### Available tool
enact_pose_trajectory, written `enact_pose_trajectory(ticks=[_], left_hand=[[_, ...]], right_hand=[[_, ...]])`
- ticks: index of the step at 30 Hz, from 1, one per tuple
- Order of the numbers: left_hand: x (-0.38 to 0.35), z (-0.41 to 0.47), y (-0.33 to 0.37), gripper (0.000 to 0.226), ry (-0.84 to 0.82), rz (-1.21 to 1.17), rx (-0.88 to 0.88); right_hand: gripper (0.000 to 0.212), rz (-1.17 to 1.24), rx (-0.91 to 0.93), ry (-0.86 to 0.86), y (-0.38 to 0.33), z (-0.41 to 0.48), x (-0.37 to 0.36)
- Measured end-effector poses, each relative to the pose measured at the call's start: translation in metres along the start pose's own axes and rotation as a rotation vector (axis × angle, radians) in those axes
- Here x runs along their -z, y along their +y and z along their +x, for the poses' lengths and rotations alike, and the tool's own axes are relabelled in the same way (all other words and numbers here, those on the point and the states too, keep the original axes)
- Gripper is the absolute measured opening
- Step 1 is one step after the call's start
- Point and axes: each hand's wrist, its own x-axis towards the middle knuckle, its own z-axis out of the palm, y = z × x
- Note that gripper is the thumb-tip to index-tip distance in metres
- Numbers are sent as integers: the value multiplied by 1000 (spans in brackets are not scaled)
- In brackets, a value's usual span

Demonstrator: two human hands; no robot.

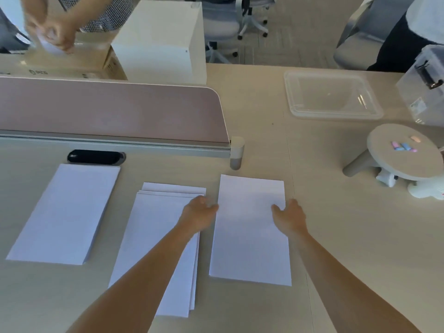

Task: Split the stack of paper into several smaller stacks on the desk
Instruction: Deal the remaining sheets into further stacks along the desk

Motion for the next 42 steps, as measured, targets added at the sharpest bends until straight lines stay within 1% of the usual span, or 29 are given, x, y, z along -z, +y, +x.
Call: enact_pose_trajectory(ticks=[2, 4, 7, 9, 11, 12, 14, 17, 19, 21, 22, 23, 25, 28, 31, 32, 33, 35, 36, 39, 41, 42], left_hand=[[29, -4, -11, 44, 75, -71, 19], [56, -8, -30, 45, 142, -98, 44], [85, -3, -73, 55, 185, -152, 152], [97, 5, -104, 62, 210, -237, 181], [110, 18, -131, 64, 211, -290, 196], [116, 24, -143, 61, 186, -306, 205], [126, 31, -160, 42, 115, -345, 217], [138, 39, -178, 28, 24, -420, 258], [138, 49, -187, 31, -20, -434, 264], [136, 61, -195, 47, -46, -424, 252], [137, 62, -195, 51, -57, -419, 243], [141, 56, -188, 48, -67, -397, 239], [147, 47, -176, 29, -73, -338, 215], [146, 47, -172, 38, -39, -216, 145], [145, 42, -173, 29, -39, -149, 96], [145, 40, -174, 24, -42, -137, 85], [146, 39, -174, 21, -44, -123, 78], [147, 36, -174, 20, -39, -103, 65], [147, 36, -173, 21, -36, -93, 60], [147, 33, -174, 21, -32, -92, 59], [147, 31, -175, 17, -26, -101, 52], [148, 30, -175, 19, -25, -104, 53]], right_hand=[[58, 45, 72, -56, -20, -23, -8], [55, 79, 124, -186, -41, -52, -24], [59, 147, 84, -363, -61, -88, -63], [62, 205, 34, -413, -67, -99, -89], [51, 244, 4, -437, -72, -102, -110], [44, 277, -20, -435, -75, -105, -117], [36, 357, -100, -431, -82, -109, -129], [35, 378, -176, -370, -89, -115, -150], [37, 338, -180, -270, -93, -119, -160], [44, 324, -204, -200, -96, -123, -166], [49, 348, -227, -192, -98, -124, -167], [53, 375, -249, -206, -100, -126, -167], [52, 404, -264, -232, -107, -132, -167], [39, 411, -249, -210, -113, -138, -170], [30, 404, -217, -234, -116, -143, -174], [29, 378, -199, -229, -118, -145, -174], [35, 346, -175, -222, -118, -146, -175], [42, 299, -122, -209, -120, -147, -175], [40, 303, -100, -212, -121, -148, -175], [23, 357, -77, -273, -125, -151, -180], [21, 342, -62, -277, -126, -154, -185], [22, 325, -49, -268, -126, -155, -187]])
